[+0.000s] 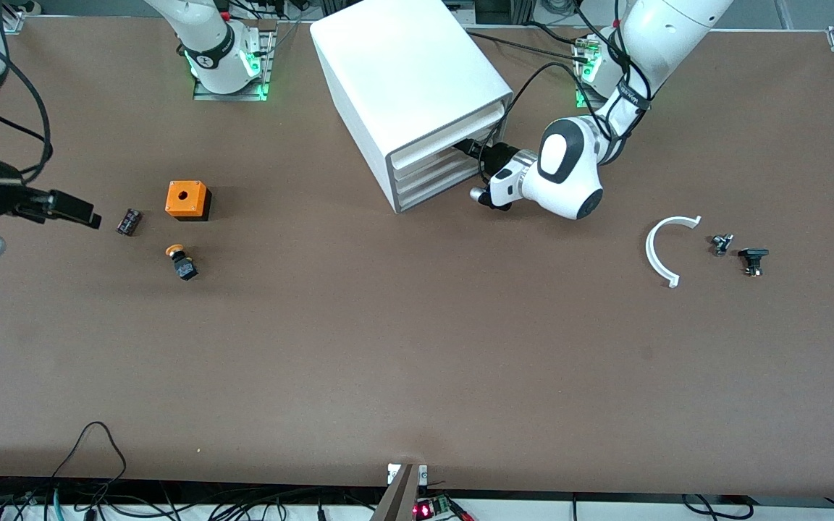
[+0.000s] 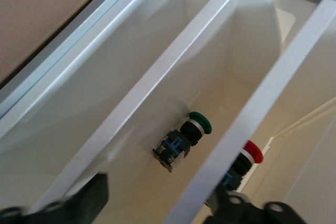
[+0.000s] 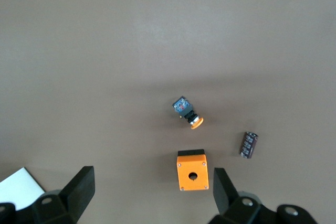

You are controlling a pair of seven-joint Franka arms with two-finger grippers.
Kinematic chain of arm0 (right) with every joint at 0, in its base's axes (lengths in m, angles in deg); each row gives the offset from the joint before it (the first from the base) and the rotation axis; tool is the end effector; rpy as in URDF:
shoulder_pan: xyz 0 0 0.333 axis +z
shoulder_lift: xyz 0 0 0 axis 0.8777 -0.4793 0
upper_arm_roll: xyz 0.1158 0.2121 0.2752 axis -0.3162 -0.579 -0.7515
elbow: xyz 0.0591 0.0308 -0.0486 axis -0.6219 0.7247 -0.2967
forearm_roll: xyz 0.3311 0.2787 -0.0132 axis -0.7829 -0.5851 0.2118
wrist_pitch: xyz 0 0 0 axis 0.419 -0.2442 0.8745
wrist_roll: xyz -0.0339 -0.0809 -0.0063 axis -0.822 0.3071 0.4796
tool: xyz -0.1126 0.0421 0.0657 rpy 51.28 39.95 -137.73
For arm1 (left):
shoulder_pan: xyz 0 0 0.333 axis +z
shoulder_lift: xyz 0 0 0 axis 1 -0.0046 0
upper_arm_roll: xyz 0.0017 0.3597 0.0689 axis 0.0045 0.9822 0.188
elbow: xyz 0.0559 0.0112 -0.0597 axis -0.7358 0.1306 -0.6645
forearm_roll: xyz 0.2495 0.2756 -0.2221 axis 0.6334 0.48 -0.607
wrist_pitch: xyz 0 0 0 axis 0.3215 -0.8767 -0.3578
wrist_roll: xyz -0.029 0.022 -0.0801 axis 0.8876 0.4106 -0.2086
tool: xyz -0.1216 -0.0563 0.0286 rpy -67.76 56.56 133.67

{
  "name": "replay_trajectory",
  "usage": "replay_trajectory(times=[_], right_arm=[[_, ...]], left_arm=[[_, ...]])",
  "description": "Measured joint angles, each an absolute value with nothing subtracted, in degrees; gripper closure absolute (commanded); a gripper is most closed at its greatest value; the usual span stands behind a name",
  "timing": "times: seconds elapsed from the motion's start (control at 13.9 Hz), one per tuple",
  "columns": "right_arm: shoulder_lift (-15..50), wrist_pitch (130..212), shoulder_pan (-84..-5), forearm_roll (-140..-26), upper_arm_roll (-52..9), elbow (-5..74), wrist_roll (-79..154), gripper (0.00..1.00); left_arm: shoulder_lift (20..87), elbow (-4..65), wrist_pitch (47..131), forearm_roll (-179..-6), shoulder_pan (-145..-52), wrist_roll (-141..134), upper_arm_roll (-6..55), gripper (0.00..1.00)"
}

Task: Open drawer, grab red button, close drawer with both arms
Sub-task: 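Pull the drawer open with the left gripper while the right gripper approaches, then release the drawer and withdraw the left gripper while the right gripper reaches over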

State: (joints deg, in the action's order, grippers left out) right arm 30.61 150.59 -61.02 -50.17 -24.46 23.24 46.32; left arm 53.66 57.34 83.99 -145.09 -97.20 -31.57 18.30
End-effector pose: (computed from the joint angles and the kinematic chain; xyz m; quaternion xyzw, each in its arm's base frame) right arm 0.6607 -0.0104 0.5536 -0.9974 0.0559 0.0319 0.0336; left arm 0.4104 -0.3604 0.1907 0.8310 -0.0573 -0.3403 0.4362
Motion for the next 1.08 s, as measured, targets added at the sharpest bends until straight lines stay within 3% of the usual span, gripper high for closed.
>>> replay_trajectory(times=[0.36,0.65,0.87,0.94,1.01,1.08], right_arm=[[29.02,155.51,-54.51,-50.26,-24.75,23.12,46.44,0.0],[28.6,156.1,-50.71,-50.29,-24.92,23.12,46.47,0.0],[26.15,161.8,-47.38,-50.3,-25.04,23.16,46.13,0.0],[24.37,164.92,-46.31,-50.3,-25.12,23.18,45.07,0.0],[22.47,168.1,-45.11,-50.3,-25.24,23.17,43.25,0.0],[20.75,171.15,-43.77,-50.3,-25.43,23.14,41.33,0.0]], left_arm=[[55.17,57.15,83.33,-146.6,-96.01,-31.67,18.64,1.0],[56.9,55.16,82.7,-146.33,-93.98,-34.01,25.44,1.0],[56.93,53.28,82.8,-145.62,-93.33,-34.92,28.7,1.0],[56.93,52.95,83.0,-145.59,-93.33,-34.92,28.84,0.77],[56.93,52.66,83.35,-145.54,-93.32,-34.87,28.98,0.01],[56.93,52.38,84.41,-145.54,-93.28,-34.64,29.32,0.0]])
